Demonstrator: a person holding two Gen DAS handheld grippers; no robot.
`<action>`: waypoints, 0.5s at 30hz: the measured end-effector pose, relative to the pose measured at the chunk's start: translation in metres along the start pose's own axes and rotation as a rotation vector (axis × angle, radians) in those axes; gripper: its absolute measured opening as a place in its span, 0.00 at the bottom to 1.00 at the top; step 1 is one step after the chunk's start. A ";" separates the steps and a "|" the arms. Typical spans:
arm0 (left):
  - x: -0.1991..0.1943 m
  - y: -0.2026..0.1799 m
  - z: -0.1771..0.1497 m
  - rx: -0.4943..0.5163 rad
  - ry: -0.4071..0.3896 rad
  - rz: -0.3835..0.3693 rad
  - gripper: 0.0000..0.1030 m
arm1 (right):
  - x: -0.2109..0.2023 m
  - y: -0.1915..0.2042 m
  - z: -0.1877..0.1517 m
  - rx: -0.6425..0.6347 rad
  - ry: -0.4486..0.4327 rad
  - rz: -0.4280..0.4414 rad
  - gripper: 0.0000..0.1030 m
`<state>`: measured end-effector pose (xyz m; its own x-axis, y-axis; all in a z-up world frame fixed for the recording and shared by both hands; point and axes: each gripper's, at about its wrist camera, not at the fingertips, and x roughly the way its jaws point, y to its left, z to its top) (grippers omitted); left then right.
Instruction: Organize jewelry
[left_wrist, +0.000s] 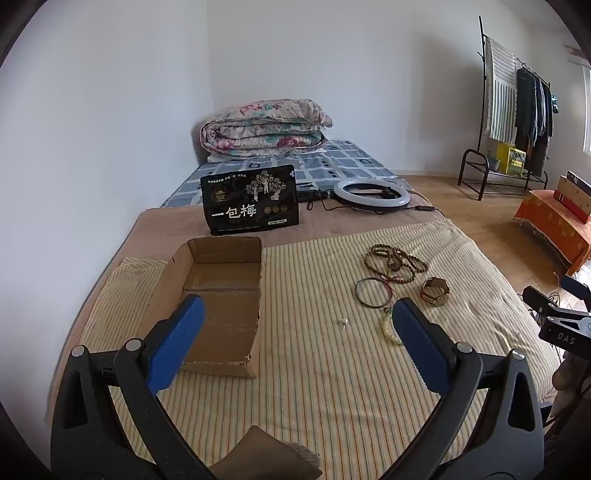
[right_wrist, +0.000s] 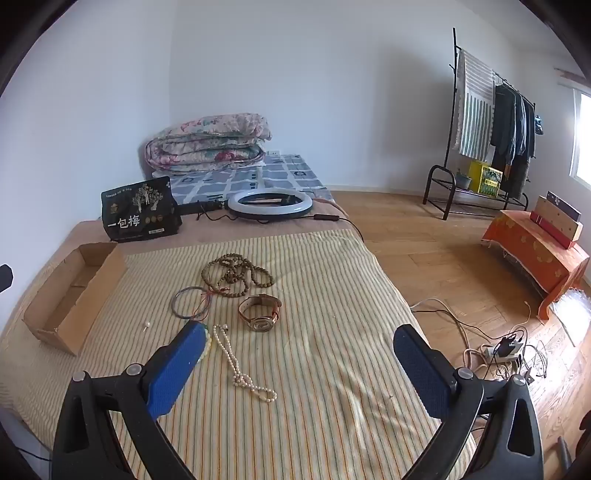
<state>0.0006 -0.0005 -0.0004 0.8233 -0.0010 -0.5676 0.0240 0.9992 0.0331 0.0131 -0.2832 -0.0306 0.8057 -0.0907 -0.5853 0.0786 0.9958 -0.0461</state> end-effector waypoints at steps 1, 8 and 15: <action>0.001 -0.001 0.000 0.002 0.004 -0.003 1.00 | -0.001 0.000 0.000 -0.001 -0.002 -0.001 1.00; 0.001 -0.002 -0.002 -0.007 -0.017 -0.004 1.00 | -0.002 0.002 0.000 -0.009 0.000 -0.003 1.00; 0.000 -0.001 0.007 -0.006 -0.016 -0.010 1.00 | -0.004 -0.005 0.006 -0.001 0.006 0.000 1.00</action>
<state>0.0044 -0.0022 0.0055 0.8322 -0.0111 -0.5543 0.0287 0.9993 0.0230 0.0132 -0.2881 -0.0234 0.8023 -0.0903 -0.5900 0.0776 0.9959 -0.0469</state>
